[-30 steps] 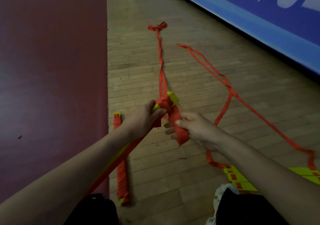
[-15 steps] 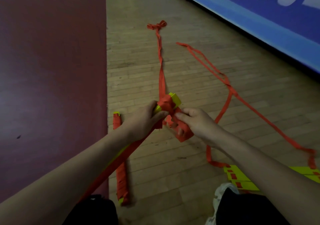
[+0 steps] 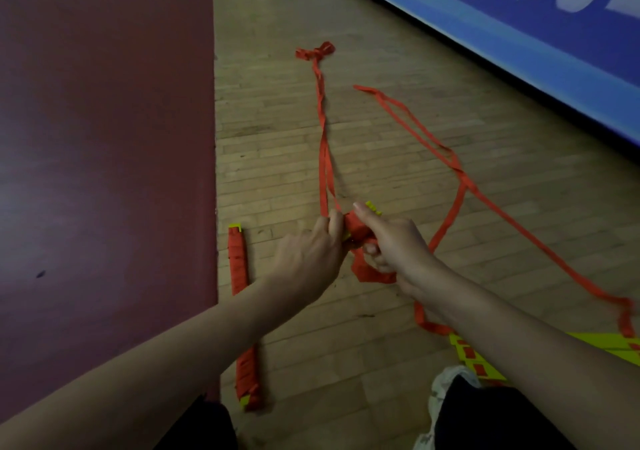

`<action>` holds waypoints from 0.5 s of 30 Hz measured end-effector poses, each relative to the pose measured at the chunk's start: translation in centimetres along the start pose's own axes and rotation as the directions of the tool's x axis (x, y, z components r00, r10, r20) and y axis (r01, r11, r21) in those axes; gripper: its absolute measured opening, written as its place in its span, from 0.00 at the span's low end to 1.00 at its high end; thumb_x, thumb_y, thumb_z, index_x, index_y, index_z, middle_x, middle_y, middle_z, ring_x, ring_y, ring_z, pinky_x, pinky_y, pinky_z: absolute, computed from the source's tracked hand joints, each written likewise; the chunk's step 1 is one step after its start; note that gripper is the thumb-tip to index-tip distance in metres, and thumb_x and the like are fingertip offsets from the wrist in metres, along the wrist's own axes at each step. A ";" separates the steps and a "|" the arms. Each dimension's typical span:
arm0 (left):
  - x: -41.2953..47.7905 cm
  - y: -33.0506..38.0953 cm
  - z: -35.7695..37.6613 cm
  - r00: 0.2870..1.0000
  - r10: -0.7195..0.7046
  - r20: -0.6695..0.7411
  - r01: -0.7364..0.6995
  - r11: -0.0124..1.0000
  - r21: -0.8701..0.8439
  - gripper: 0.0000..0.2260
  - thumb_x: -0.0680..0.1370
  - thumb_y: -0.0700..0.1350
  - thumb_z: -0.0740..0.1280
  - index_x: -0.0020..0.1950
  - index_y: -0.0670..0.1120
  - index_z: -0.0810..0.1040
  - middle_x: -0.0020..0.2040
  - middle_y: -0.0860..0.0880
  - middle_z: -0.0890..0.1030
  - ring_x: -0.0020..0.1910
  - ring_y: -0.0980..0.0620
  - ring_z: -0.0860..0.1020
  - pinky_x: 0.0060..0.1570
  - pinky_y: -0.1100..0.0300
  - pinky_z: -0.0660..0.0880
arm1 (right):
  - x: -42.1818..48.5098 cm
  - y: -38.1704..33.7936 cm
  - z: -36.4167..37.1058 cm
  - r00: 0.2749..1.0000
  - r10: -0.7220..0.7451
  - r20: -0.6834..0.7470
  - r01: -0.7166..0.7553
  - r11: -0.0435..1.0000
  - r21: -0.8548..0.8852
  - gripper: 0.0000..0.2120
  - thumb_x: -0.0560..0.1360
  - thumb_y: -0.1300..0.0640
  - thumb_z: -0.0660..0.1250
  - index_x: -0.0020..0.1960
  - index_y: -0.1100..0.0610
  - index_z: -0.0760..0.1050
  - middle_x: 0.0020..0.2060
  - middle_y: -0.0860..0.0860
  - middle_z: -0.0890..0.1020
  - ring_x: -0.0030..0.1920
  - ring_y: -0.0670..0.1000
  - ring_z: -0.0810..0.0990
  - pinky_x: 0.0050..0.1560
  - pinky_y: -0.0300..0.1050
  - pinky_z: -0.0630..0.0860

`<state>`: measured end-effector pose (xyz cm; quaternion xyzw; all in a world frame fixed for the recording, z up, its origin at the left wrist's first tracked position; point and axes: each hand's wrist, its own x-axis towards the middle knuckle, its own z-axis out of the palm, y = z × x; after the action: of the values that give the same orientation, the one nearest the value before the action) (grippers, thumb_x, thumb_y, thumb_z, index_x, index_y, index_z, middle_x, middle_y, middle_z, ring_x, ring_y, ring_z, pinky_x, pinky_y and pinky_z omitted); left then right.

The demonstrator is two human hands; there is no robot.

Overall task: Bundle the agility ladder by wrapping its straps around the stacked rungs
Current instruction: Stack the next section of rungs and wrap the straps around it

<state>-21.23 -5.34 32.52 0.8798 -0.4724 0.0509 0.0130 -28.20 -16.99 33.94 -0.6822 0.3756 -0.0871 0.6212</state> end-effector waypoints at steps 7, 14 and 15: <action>0.2 -3.1 -1.5 0.958 0.057 0.280 0.256 0.263 -0.930 0.10 0.83 0.51 0.56 0.55 0.45 0.70 0.48 0.44 0.81 0.49 0.44 0.81 0.45 0.53 0.77 | -0.2 -0.3 -1.1 0.991 -0.036 0.132 0.019 0.991 0.130 0.26 0.77 0.43 0.65 0.24 0.54 0.74 0.21 0.49 0.67 0.18 0.44 0.58 0.21 0.36 0.52; 0.6 -6.2 -1.1 0.862 0.151 0.483 0.506 -0.274 -0.817 0.09 0.73 0.47 0.69 0.52 0.47 0.79 0.45 0.43 0.82 0.38 0.50 0.80 0.36 0.59 0.78 | 0.0 -0.9 -1.5 0.946 -0.182 0.268 0.116 0.962 0.246 0.21 0.76 0.45 0.64 0.37 0.62 0.74 0.22 0.50 0.67 0.19 0.44 0.57 0.19 0.33 0.53; 0.5 -6.4 -1.2 0.839 0.173 0.516 0.544 -0.256 -0.799 0.10 0.72 0.49 0.69 0.51 0.47 0.82 0.45 0.44 0.82 0.36 0.51 0.80 0.35 0.61 0.77 | 0.0 -0.8 -1.5 0.935 -0.207 0.289 0.132 0.957 0.257 0.20 0.75 0.44 0.64 0.40 0.63 0.73 0.22 0.50 0.67 0.20 0.44 0.58 0.19 0.33 0.53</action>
<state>-15.75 -2.13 33.88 0.5757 -0.1645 -0.5432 0.5886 -28.76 -18.27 34.99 -0.6396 0.1991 -0.0752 0.7386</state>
